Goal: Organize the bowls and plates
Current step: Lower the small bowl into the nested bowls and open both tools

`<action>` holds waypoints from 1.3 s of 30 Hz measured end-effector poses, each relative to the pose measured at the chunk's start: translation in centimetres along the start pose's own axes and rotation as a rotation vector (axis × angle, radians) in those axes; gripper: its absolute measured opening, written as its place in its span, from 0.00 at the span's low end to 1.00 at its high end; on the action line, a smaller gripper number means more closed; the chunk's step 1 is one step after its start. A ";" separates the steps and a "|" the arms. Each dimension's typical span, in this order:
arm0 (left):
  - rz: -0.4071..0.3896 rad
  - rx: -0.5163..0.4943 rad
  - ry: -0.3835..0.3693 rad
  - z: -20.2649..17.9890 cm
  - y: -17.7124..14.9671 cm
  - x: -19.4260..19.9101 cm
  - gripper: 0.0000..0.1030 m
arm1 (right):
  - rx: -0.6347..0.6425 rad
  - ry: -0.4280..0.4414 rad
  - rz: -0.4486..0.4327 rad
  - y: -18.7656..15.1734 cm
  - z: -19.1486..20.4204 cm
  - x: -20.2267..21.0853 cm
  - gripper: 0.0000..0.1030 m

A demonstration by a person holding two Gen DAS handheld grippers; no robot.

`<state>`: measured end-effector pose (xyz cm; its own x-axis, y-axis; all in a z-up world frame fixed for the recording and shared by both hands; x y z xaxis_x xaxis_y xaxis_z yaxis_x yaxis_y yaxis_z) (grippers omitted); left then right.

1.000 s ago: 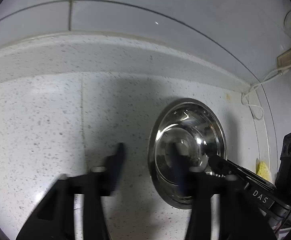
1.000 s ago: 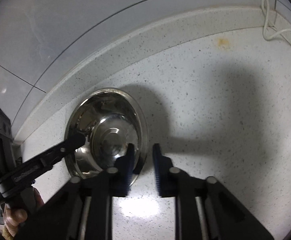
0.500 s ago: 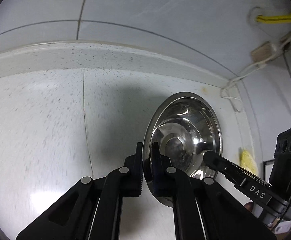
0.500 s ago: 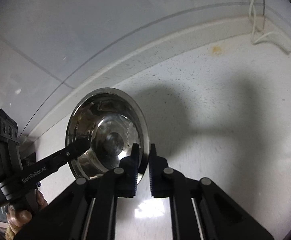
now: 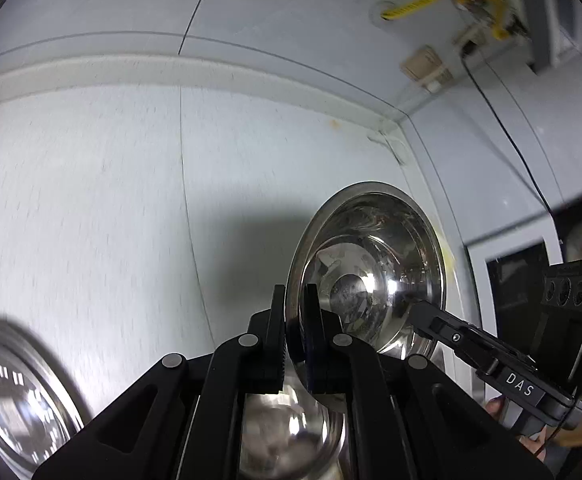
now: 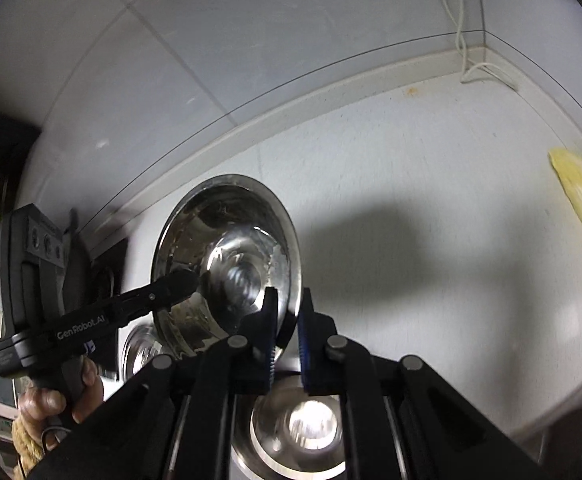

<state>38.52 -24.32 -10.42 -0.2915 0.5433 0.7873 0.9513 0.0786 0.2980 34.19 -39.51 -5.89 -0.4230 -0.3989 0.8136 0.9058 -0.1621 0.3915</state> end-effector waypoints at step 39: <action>0.140 0.025 0.133 3.7 -14.4 -5.9 0.05 | -0.048 -0.102 0.199 -14.5 -3.8 -5.7 0.11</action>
<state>26.92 -25.57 -21.36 -0.1650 0.4355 0.8849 0.9852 0.0313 0.1683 23.56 -38.27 -17.81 -0.2337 -0.3345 0.9129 0.9708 -0.1325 0.2000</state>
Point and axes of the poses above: each gripper's, at about its wrist camera, not at the fingertips, and x roughly against the way its jaws point, z to its left, y to its top, the point moved 4 cm from there along -x, roughly the way its jaws point, and after that the axes turned 1 degree about z, right-handed, at the moved point
